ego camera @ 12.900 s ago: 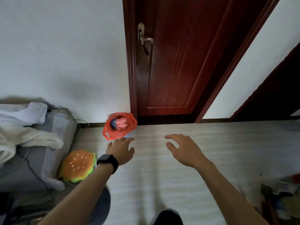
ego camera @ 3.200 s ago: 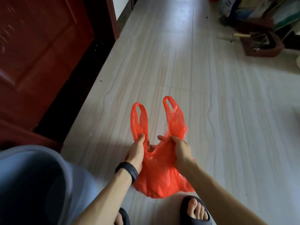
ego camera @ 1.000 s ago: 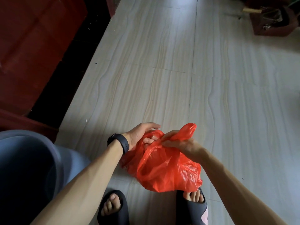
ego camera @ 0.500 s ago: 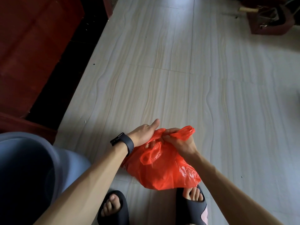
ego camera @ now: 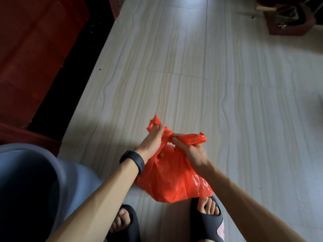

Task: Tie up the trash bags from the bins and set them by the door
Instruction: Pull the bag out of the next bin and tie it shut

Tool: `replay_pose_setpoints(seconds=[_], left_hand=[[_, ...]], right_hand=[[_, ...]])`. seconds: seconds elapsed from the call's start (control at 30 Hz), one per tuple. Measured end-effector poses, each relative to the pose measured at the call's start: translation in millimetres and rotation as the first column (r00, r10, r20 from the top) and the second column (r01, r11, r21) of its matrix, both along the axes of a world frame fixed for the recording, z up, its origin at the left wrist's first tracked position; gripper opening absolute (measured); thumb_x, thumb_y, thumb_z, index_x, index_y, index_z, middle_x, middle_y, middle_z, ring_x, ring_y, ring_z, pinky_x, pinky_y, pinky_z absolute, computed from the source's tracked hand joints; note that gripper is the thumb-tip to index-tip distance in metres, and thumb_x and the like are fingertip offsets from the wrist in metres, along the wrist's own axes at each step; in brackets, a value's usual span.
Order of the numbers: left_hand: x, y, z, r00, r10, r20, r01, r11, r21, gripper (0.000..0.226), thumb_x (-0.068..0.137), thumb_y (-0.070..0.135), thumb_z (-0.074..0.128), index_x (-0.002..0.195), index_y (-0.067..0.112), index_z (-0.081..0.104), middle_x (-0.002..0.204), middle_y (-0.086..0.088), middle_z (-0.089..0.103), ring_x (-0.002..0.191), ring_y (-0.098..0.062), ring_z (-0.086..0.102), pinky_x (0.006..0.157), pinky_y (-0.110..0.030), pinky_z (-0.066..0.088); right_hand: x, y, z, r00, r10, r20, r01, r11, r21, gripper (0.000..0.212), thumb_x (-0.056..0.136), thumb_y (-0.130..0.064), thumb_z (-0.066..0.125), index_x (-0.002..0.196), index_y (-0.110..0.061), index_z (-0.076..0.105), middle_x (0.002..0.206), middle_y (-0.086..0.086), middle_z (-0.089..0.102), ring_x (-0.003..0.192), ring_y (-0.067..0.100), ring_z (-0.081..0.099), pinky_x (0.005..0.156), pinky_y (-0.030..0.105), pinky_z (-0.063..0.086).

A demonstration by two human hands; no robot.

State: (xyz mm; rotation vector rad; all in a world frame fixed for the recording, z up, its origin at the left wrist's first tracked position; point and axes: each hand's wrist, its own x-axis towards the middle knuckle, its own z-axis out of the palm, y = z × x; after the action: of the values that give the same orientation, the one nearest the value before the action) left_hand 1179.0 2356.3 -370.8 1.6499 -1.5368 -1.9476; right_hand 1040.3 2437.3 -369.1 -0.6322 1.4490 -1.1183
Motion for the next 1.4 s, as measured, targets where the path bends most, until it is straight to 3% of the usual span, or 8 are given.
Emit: replay_pose_setpoints(seconds=[0.1,0.3,0.53,0.7,0.93,1.1,1.23,1.4], left_hand=[[1,3,0,0.972,0.151,-0.178,-0.143,0.988,0.057,0.047,0.086,0.063,0.052,0.130,0.049,0.046,0.128,0.003,0.061,0.116,-0.017,0.062,0.104,-0.043,0.046],[3,1,8,0.749,0.617,-0.244,-0.583,0.787,0.201,0.026,0.075,-0.008,0.070,0.095,0.008,0.061,0.094,-0.018,0.071,0.079,-0.032,0.072,0.066,-0.037,0.056],[9,8,11,0.908,0.419,-0.003,-0.396,0.861,0.319,0.037,0.078,0.047,0.067,0.082,0.012,0.076,0.086,-0.011,0.076,0.081,-0.030,0.073,0.087,-0.044,0.057],[2,11,15,0.923,0.378,-0.065,-0.360,0.912,0.197,0.041,0.098,0.049,0.048,0.087,0.022,0.077,0.087,-0.007,0.076,0.078,-0.027,0.073,0.083,-0.041,0.058],[-6,18,18,0.621,0.715,-0.320,-0.474,0.668,0.574,0.031,0.104,0.036,0.040,0.089,0.022,0.063,0.114,0.000,0.072,0.087,-0.024,0.070,0.073,-0.035,0.055],[-2,18,18,0.490,0.833,-0.257,-0.554,0.525,0.646,0.033,0.103,0.022,0.038,0.071,0.021,0.046,0.098,0.000,0.073,0.078,-0.023,0.070,0.069,-0.037,0.057],[15,10,9,0.396,0.900,-0.183,-0.673,0.419,0.609,0.032,0.094,0.017,0.036,0.062,0.019,0.040,0.055,0.004,0.047,0.058,-0.019,0.051,0.068,-0.036,0.051],[33,18,-9,0.460,0.886,-0.054,-0.779,0.432,0.455,0.030,0.088,0.003,0.026,0.067,0.019,0.039,0.055,0.004,0.034,0.039,-0.012,0.039,0.060,-0.027,0.040]], right_hand=[[2,2,-9,1.000,-0.010,0.014,0.011,1.000,-0.023,0.019,0.089,-0.011,0.071,0.108,-0.011,0.076,0.107,0.006,0.077,0.106,0.022,0.071,0.096,0.037,0.054],[4,3,-14,1.000,0.002,0.031,-0.002,1.000,-0.012,0.028,0.084,-0.004,0.075,0.112,-0.008,0.073,0.108,0.012,0.075,0.104,0.028,0.071,0.097,0.041,0.055],[11,4,-6,0.990,-0.084,0.115,0.085,0.996,-0.007,0.030,0.079,0.003,0.077,0.106,0.001,0.063,0.091,0.012,0.074,0.080,0.023,0.073,0.074,0.032,0.058],[14,1,6,0.997,-0.072,0.030,0.072,0.997,0.003,0.010,0.088,-0.015,0.074,0.092,-0.006,0.074,0.083,0.001,0.074,0.074,0.012,0.069,0.070,0.027,0.054],[12,-9,10,0.893,-0.380,0.241,0.313,0.909,0.275,0.033,0.100,-0.040,0.052,0.098,-0.018,0.077,0.104,0.003,0.077,0.093,0.018,0.074,0.079,0.035,0.059],[5,-11,6,0.570,-0.590,0.572,0.472,0.805,0.361,0.037,0.105,-0.030,0.041,0.072,-0.015,0.048,0.069,0.006,0.064,0.081,0.028,0.071,0.084,0.039,0.054],[-20,2,-2,0.566,-0.721,0.399,0.565,0.692,0.449,0.035,0.102,-0.020,0.041,0.067,-0.018,0.041,0.046,-0.002,0.041,0.042,0.017,0.048,0.055,0.030,0.041],[-34,24,-12,0.648,-0.732,0.212,0.588,0.657,0.472,0.032,0.090,-0.005,0.031,0.063,-0.021,0.034,0.045,-0.006,0.025,0.033,0.010,0.025,0.050,0.026,0.029]])
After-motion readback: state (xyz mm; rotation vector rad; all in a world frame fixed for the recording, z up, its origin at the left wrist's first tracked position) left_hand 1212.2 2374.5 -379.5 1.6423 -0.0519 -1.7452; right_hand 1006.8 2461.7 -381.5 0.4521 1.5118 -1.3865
